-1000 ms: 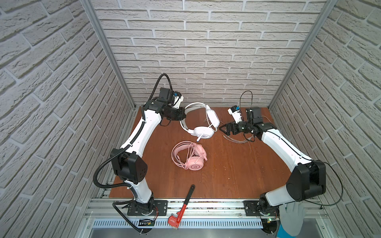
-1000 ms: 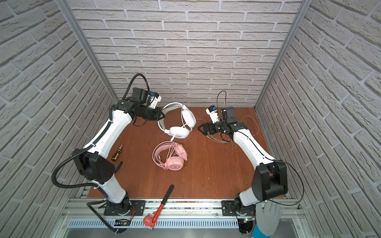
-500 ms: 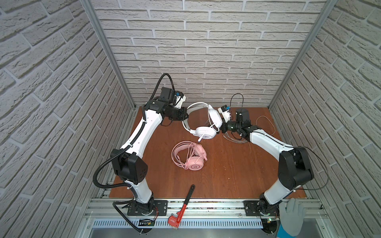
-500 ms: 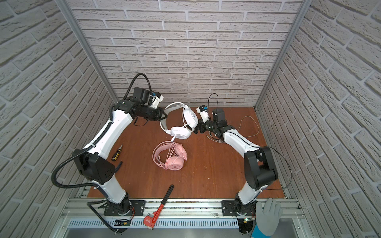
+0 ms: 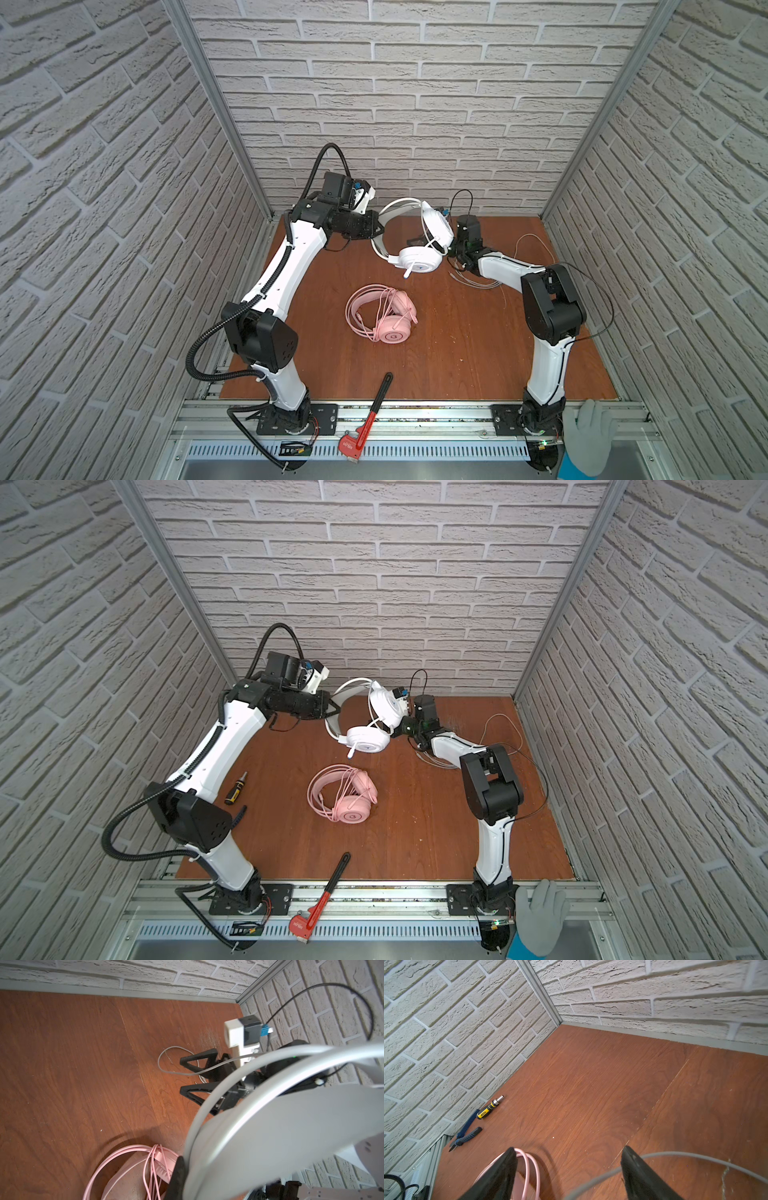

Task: Wrap the headphones
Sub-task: 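Lift the white headset with left gripper while right gripper grasps grey cable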

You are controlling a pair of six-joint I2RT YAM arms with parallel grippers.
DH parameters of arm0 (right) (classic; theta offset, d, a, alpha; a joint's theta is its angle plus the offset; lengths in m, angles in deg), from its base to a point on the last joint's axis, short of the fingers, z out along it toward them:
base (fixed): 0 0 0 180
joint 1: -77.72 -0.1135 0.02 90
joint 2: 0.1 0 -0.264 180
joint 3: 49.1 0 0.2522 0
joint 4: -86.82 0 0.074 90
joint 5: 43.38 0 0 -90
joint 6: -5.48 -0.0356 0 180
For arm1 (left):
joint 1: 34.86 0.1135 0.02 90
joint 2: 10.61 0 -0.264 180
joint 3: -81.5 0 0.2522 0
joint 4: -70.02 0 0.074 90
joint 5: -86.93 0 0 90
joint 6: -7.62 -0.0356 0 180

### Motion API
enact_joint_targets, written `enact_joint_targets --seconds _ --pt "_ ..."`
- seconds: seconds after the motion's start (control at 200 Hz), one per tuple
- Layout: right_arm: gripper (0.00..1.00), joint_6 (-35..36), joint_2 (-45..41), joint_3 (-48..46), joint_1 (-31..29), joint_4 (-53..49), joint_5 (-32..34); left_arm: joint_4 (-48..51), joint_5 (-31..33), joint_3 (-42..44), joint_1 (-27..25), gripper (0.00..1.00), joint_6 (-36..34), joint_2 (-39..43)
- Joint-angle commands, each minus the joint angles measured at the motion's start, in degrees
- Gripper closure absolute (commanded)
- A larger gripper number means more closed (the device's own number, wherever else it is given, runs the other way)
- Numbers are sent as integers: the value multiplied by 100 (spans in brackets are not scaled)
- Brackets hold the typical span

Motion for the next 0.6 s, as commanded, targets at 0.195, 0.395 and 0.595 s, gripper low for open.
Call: enact_joint_targets --seconds 0.195,0.395,0.595 --pt "32 -50 450 244 -139 223 -125 -649 -291 -146 -32 100 487 272" --pt "50 -338 756 257 -150 555 -151 -771 -282 -376 -29 100 677 267" --pt "76 -276 548 -24 -155 549 -110 -1003 -105 -42 -5 100 832 376"
